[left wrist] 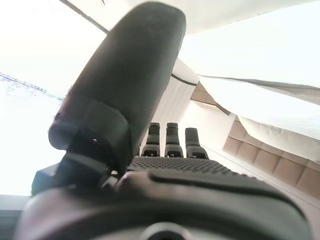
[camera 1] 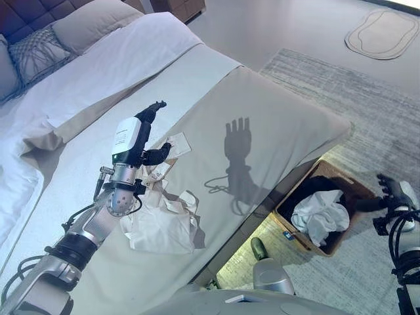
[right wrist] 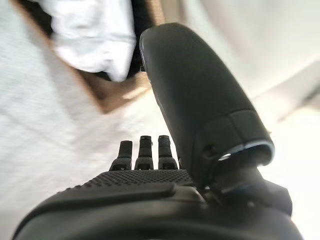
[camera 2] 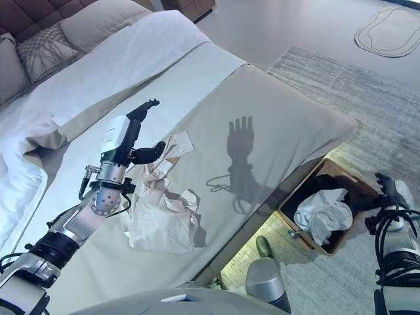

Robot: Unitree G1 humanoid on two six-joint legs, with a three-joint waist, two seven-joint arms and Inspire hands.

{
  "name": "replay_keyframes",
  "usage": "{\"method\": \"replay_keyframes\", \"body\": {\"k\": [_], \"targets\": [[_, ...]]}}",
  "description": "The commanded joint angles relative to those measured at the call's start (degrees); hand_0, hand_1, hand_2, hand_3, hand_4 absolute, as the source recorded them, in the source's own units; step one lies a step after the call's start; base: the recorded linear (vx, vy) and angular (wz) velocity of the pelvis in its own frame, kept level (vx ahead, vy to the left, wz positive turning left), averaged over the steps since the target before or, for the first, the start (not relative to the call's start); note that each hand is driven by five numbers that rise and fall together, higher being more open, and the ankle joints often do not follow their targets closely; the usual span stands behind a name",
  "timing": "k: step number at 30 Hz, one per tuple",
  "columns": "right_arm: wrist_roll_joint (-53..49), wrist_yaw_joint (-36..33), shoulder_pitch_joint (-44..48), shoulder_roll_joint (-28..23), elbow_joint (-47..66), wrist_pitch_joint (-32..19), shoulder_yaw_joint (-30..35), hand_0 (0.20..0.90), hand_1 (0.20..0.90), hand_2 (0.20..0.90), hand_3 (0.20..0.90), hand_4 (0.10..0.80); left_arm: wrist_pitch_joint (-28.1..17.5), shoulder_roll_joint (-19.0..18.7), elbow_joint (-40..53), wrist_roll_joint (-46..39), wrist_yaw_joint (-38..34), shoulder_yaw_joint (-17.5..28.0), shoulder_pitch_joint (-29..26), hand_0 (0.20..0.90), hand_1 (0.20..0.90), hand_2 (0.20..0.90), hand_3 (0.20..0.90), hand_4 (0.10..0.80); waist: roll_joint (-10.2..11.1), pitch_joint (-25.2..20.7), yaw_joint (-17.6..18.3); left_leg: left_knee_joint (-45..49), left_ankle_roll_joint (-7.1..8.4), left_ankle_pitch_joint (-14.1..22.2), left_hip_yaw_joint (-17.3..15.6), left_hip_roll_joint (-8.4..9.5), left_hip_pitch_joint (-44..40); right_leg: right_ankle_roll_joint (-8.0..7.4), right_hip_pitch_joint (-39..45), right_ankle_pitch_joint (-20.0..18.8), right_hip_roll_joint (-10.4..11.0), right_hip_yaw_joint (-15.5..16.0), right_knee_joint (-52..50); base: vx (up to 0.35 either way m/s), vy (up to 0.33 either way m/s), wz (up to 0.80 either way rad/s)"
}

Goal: Pick up the clothes from the bed and place them into the basket

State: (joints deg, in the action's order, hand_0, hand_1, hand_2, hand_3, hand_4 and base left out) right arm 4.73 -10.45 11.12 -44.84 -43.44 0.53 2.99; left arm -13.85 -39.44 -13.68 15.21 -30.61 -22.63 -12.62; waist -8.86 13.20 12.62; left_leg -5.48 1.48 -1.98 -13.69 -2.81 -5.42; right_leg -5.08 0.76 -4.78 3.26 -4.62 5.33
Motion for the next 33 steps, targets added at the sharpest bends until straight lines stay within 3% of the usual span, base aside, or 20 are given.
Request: {"method": "replay_keyframes", "body": {"k": [1, 7, 11, 22, 33], "targets": [[3.9, -6.2, 3.6, -5.1, 6.2, -3.7, -2.2, 0.9, 0.9, 0.9, 0.9, 0.8, -3.5, -0.9, 2.7, -1.1, -2.7, 4.5, -1.6, 0.9, 0.9, 0.9, 0.9, 0.8, 3.0, -6.5, -2.8, 2.0, -0.21, 4.3, 2.9, 0.19, -1.2, 0.24, -1.7, 4.0, -0.8, 4.7, -7.5, 0.002, -0.011, 0.24], [9.4, -10.1, 9.9, -3.3, 15.9, 1.8, -5.9, 0.9, 0.9, 0.9, 0.9, 0.8, -4.7, 0.6, 0.4, 0.0, -3.6, 6.3, 1.0, 0.9, 0.9, 0.9, 0.9, 0.8, 3.8, -5.9, -6.6, 1.4, -0.07, 3.2, 6.5, 0.79, 0.2, 0.97, -1.2, 4.8, -0.6, 7.4, -7.7, -0.001, 0.002, 0.28], [13.1, -10.6, 16.6, -2.5, 16.5, 1.9, -10.3, 0.9, 0.9, 0.9, 0.9, 0.8, -6.3, 1.4, -1.4, 1.1, -4.4, 6.9, 1.9, 0.9, 0.9, 0.9, 0.9, 0.8, 4.6, -5.3, -9.4, 1.3, 0.05, 2.7, 8.7, 1.31, 1.1, 1.52, -0.6, 5.1, -0.4, 9.4, -7.5, 0.015, 0.0, 0.23], [14.4, -4.8, 33.3, -3.0, 10.0, 6.0, -26.3, 0.9, 0.9, 0.9, 0.9, 0.8, -8.9, -0.5, -1.0, 1.3, -5.7, 8.8, 1.5, 0.9, 0.9, 0.9, 0.9, 0.8, 6.3, -1.3, -17.1, 2.1, 0.16, 0.4, 15.3, 2.84, 5.7, 2.98, -1.2, 6.1, 0.3, 14.9, -8.2, 0.008, -0.014, 0.33], [12.9, 1.9, 36.7, -2.5, 7.8, 6.1, -32.0, 0.9, 0.9, 0.9, 0.9, 0.8, -10.6, -2.1, -0.1, 0.1, -6.2, 10.0, 0.7, 0.9, 0.9, 0.9, 0.9, 0.8, 6.1, 5.3, -21.6, 8.2, -0.07, 0.3, 21.1, 4.82, 11.2, 5.09, -4.1, 9.7, 1.1, 20.3, -15.5, -0.005, -0.01, 0.3]]}}
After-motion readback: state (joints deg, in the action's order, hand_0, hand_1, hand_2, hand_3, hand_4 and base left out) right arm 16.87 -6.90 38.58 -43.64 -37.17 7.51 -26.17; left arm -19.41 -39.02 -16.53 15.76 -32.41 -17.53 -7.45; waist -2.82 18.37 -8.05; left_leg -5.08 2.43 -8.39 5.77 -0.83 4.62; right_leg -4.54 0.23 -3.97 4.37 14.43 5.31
